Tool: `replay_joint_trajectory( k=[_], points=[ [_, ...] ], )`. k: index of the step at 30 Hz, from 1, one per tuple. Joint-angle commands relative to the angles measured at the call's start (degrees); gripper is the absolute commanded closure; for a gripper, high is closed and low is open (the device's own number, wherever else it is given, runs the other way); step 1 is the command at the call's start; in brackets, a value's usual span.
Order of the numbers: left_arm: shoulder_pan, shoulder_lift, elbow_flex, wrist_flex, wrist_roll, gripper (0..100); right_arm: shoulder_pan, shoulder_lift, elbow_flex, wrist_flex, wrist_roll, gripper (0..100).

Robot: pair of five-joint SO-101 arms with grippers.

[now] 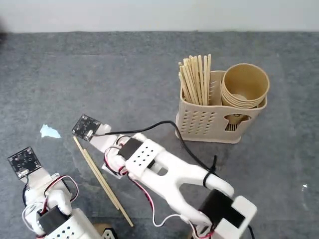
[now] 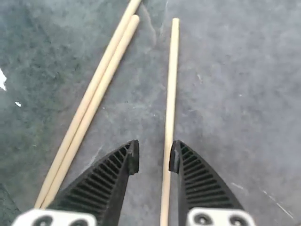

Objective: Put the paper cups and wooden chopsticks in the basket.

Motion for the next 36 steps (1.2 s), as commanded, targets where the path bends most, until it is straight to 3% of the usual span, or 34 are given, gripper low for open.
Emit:
replay_joint_trajectory(
  k=[1, 13, 17, 27, 36],
  points=[
    [0.26, -0.62, -0.31, -1.32, -0.62, 99, -0.13, 1.01, -0.79, -2.51, -0.18, 86.9],
    [0.26, -0.62, -0.31, -1.32, -0.62, 99, 2.86, 10.59, -1.93, -7.34, 0.09, 87.6],
    [0.26, -0.62, -0.31, -1.32, -0.62, 99, 2.95, 13.23, -3.96, -7.25, 0.09, 97.3],
    [0.26, -0.62, -0.31, -1.32, -0.62, 99, 2.95, 12.35, -11.08, 5.76, 0.09, 99.1],
    [0.26, -0.62, -0.31, -1.32, -0.62, 99, 2.95, -9.1, -12.13, 19.21, -0.18, 99.1]
  ],
)
